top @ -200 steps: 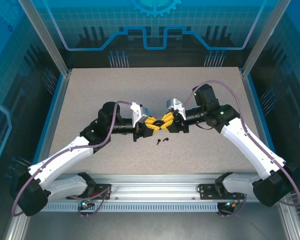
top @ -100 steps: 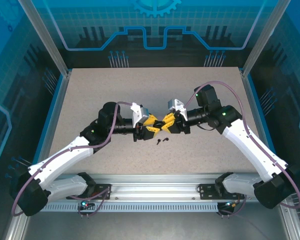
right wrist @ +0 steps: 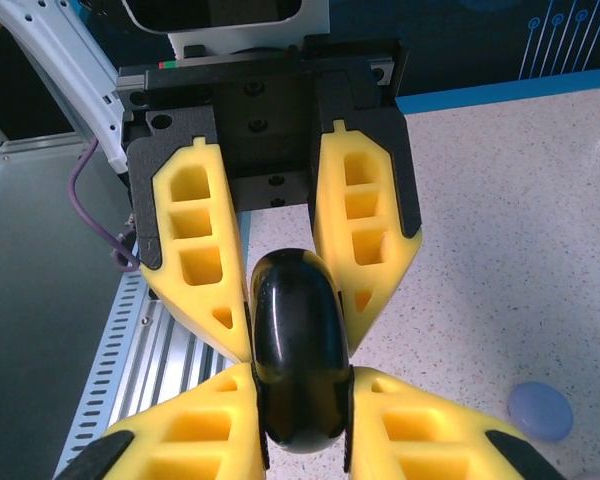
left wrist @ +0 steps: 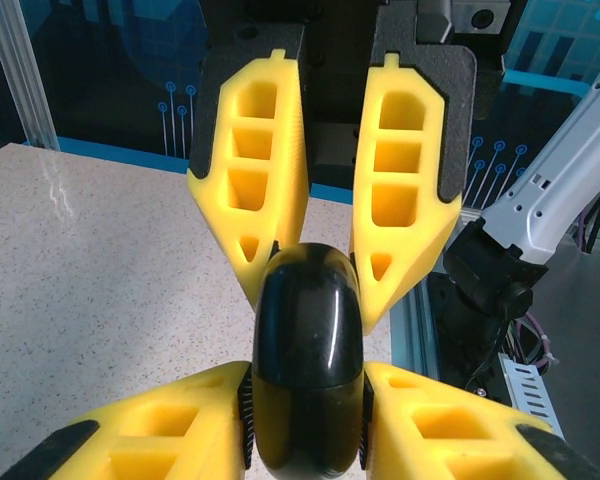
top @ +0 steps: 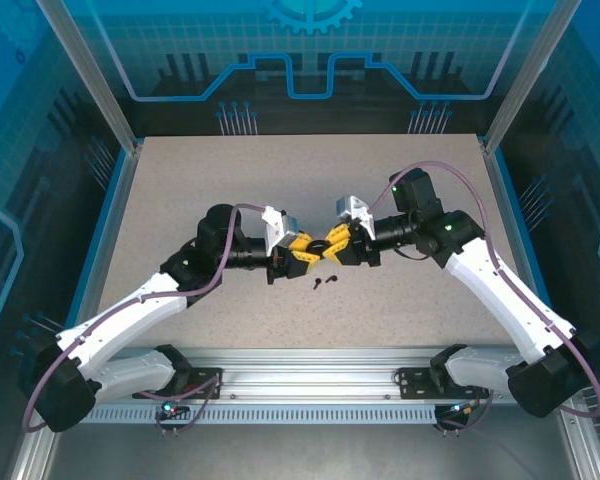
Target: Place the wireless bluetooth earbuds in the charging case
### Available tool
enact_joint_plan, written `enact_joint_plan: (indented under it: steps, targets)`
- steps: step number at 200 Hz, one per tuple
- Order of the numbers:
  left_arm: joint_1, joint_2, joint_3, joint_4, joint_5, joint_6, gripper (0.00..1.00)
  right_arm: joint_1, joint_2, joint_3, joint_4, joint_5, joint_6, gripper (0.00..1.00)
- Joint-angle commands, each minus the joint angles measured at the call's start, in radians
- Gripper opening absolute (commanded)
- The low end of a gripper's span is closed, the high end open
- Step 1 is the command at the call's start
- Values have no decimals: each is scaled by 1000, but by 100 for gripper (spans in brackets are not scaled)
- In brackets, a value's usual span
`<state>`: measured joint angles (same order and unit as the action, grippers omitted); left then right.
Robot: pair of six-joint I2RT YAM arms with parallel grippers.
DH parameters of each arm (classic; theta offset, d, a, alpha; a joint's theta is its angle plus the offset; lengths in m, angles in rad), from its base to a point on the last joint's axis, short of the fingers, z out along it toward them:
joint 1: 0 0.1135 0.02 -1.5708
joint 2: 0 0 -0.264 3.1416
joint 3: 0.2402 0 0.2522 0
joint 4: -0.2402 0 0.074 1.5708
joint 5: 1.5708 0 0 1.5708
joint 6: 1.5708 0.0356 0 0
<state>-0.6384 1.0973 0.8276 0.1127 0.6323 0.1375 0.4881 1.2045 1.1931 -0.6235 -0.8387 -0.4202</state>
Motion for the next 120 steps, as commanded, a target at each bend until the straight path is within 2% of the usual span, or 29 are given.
enact_joint_plan:
  steps: [1, 120]
  targets:
    - [-6, 7, 6, 0, -9, 9, 33, 0, -10, -2, 20, -42, 25, 22]
    - [-13, 24, 28, -7, -20, 6, 31, 22, 2, -14, 2, -23, 10, 22]
